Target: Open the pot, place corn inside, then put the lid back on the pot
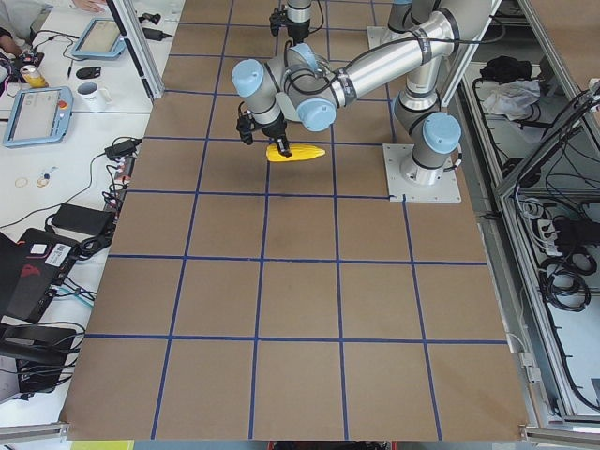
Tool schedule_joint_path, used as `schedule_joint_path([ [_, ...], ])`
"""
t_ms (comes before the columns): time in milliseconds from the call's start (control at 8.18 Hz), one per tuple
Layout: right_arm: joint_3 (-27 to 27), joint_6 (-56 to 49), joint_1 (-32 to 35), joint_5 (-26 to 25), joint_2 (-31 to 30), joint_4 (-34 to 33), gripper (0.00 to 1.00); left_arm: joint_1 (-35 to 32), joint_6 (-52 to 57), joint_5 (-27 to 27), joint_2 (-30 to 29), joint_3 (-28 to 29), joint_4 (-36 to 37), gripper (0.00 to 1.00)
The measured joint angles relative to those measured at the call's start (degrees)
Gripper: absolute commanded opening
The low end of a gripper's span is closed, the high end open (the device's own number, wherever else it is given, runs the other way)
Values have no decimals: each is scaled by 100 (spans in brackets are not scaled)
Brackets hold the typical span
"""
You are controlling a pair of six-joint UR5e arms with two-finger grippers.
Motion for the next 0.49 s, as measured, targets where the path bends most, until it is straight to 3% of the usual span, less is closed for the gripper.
schedule_joint_path([
  [245,-291,-194,-110,-95,-149,413,5,-278,-391,-209,255,220,-174,0],
  [489,-494,-916,-668,-191,-457,959,4,-826,-1037,-504,510,312,-206,0],
])
